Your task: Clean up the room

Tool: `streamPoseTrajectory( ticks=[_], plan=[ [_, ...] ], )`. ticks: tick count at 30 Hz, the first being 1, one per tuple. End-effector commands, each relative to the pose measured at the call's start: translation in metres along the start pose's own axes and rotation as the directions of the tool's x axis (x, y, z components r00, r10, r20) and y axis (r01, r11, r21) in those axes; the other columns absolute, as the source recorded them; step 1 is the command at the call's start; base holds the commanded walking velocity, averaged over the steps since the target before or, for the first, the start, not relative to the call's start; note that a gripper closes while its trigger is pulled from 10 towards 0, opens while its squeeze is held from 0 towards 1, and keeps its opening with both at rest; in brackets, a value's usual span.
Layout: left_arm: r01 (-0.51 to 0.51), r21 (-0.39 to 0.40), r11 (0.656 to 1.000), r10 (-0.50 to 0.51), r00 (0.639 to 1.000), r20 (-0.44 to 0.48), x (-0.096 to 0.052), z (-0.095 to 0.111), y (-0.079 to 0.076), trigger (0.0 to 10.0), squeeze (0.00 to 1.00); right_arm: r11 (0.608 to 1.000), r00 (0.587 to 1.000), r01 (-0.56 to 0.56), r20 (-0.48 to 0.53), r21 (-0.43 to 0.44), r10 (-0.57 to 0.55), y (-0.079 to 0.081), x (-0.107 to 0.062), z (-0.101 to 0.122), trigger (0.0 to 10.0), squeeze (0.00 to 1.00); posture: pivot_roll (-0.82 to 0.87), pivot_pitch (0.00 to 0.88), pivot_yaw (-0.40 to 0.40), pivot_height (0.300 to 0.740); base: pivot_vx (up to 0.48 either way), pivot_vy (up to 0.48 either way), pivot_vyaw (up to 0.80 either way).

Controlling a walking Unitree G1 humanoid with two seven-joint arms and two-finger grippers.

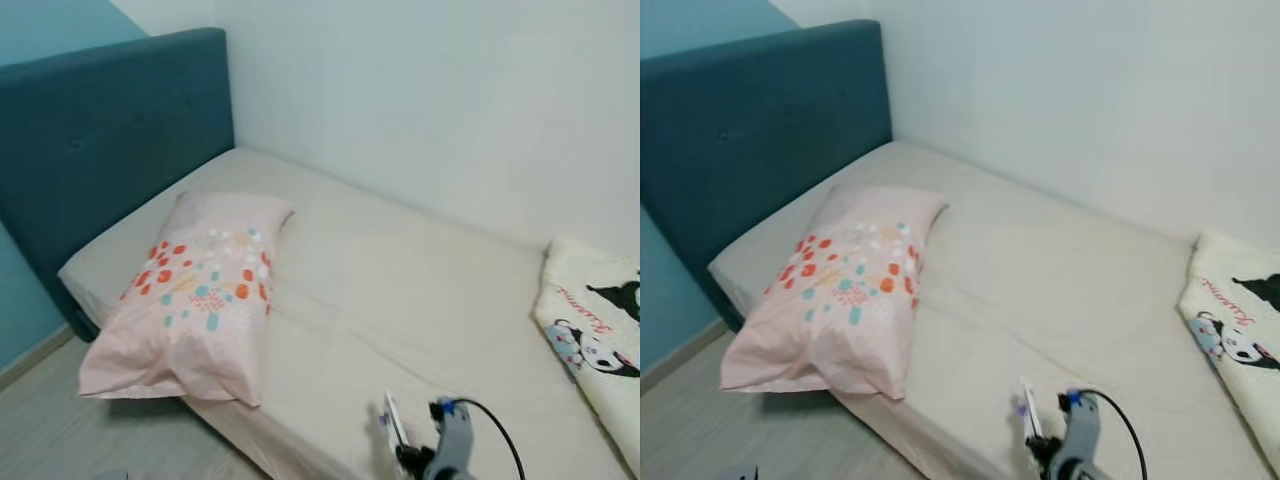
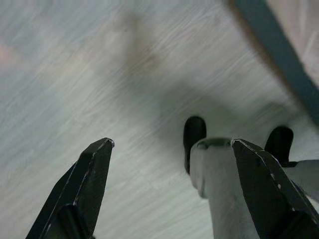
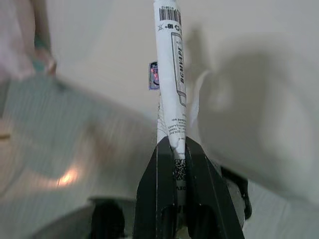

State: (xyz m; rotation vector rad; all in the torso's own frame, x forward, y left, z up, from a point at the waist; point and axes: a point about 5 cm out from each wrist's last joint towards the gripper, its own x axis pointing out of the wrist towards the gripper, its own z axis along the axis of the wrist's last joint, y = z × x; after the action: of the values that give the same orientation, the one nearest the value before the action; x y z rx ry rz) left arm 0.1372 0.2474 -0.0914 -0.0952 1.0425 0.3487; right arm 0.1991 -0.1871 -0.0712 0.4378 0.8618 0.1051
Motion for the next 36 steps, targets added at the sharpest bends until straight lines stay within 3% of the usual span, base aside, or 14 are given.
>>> streamPoseTrajectory(
  ticks=[1,17,20,21,23,31,36],
  plan=[
    [0.0,0.018,1.0,0.0,1.0,-0.019,-0.001,-0.005,0.001,10.0,0.0,0.999,0.999,-0.022,-0.039,-0.027,0.021,0.004,0.001,-0.007,10.0,0.0,-0.02,0.0,-0.066,0.74,0.0,0.0,0.8],
    [0.082,0.18,0.98,-0.085,0.996,0.009,0.002,0.007,-0.023,10.0,0.0,0.997,0.998,-0.02,-0.061,-0.07,0.016,0.008,0.003,-0.01,10.0,0.0,-0.04,0.0,-0.053,0.74,0.0,0.0,0.79],
    [0.094,0.345,0.934,-0.094,0.995,-0.015,0.0,-0.002,-0.029,10.0,0.0,0.997,0.997,-0.013,-0.08,-0.082,0.007,0.004,0.0,-0.016,10.0,0.0,-0.04,0.0,-0.051,0.74,0.0,0.0,0.79],
    [0.094,0.345,0.934,-0.094,0.995,-0.015,0.0,-0.002,-0.029,10.0,0.0,0.997,0.997,-0.013,-0.08,-0.082,0.007,0.004,0.0,-0.016,10.0,0.0,-0.04,0.0,-0.051,0.74,0.0,0.0,0.79],
    [0.106,0.442,0.891,-0.106,0.994,-0.023,-0.001,-0.007,-0.032,10.0,0.0,0.997,0.996,-0.002,-0.09,-0.08,-0.005,0.001,-0.002,-0.02,10.0,0.0,-0.04,0.0,-0.053,0.74,0.0,0.0,0.79],
    [0.09,0.452,0.888,-0.083,0.996,-0.036,-0.001,-0.012,-0.036,10.0,0.0,0.996,0.993,0.017,-0.116,-0.085,-0.027,-0.004,-0.006,-0.03,10.0,0.0,-0.04,0.0,-0.053,0.74,0.0,0.0,0.79],
    [0.122,0.417,0.901,-0.113,0.993,-0.046,-0.001,-0.009,-0.048,10.0,0.0,0.996,0.992,0.022,-0.12,-0.088,-0.033,-0.004,-0.006,-0.032,10.0,0.0,-0.04,0.0,-0.053,0.74,0.0,0.0,0.79]
  ],
)
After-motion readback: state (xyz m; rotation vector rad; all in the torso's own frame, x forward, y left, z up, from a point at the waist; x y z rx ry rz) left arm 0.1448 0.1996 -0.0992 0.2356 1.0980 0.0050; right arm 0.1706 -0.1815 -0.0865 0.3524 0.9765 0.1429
